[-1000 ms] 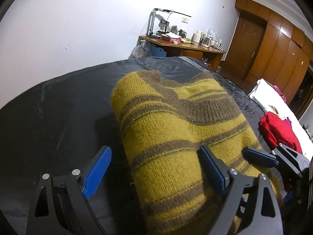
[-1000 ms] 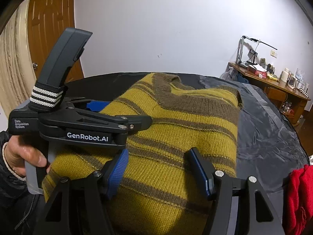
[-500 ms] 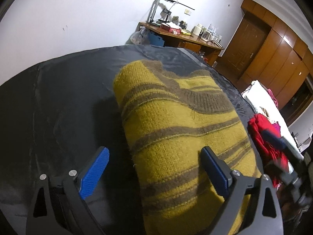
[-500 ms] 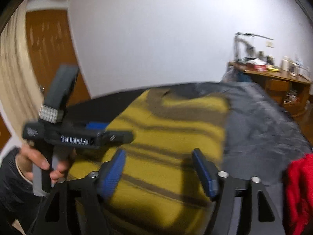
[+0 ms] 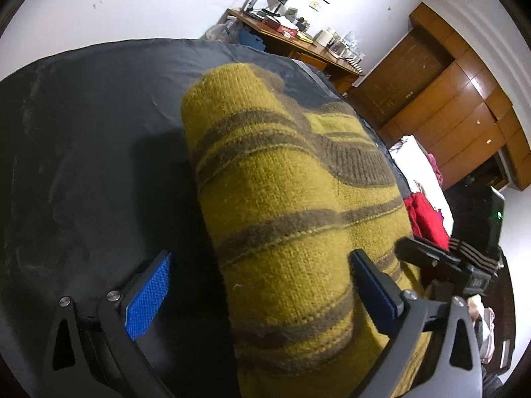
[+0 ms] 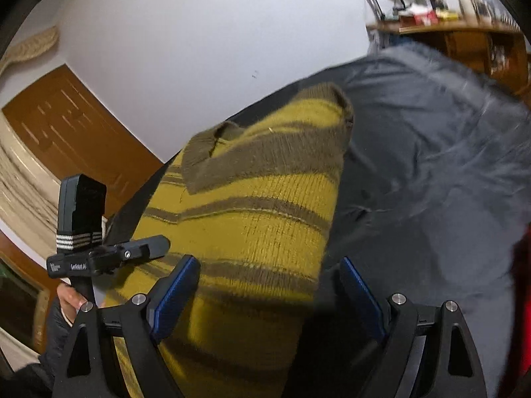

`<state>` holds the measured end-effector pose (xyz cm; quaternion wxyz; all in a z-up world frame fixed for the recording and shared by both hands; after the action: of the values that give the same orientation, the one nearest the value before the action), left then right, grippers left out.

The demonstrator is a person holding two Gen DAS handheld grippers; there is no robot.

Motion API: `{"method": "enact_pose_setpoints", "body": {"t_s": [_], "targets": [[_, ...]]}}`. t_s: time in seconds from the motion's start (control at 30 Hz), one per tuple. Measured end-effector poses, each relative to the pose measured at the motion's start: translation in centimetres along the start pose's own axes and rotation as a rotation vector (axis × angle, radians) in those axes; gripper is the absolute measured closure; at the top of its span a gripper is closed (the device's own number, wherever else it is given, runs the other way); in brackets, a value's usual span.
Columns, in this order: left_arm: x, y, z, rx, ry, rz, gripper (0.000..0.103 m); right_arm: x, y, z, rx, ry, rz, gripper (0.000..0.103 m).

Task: Fold clothes

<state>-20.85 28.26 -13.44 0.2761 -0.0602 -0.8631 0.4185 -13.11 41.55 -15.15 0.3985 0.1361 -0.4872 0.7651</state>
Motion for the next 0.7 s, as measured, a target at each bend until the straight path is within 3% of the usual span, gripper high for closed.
{"method": "enact_pose_setpoints", "body": {"t_s": [0.17,0.53,0.63,0.7], "targets": [[0.0,0.5,0.3,-0.067,-0.029,0.027,0.001,0.2,1.1,0.7,0.037,0.006,0.022,0.014],[-0.3,1.3,-1.5,-0.093,0.036,0.035,0.001,0.0,2.7,1.6,0.115,0.009,0.066,0.014],[-0.4,1.4,-1.9,-0.112,0.031,0.036,0.008,-0.2,2.8,2.1,0.110,-0.013,0.060,0.015],[-0.3,1.5,-2.1,-0.129,0.023,0.040,0.012,-0.2,2.8,2.3,0.111,-0.022,0.049,0.022]]}}
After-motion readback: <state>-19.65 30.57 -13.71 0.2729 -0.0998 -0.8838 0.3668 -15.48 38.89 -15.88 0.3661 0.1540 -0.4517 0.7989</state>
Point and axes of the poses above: each gripper's, at about its wrist camera, not at the fingertips, and y roughly the way its jaws point, z to its left, x to its top, the point moved 8 cm from there along y, roughly the way its jaws point, and after that the axes turned 4 degrees about -y, right-handed, at the moved point
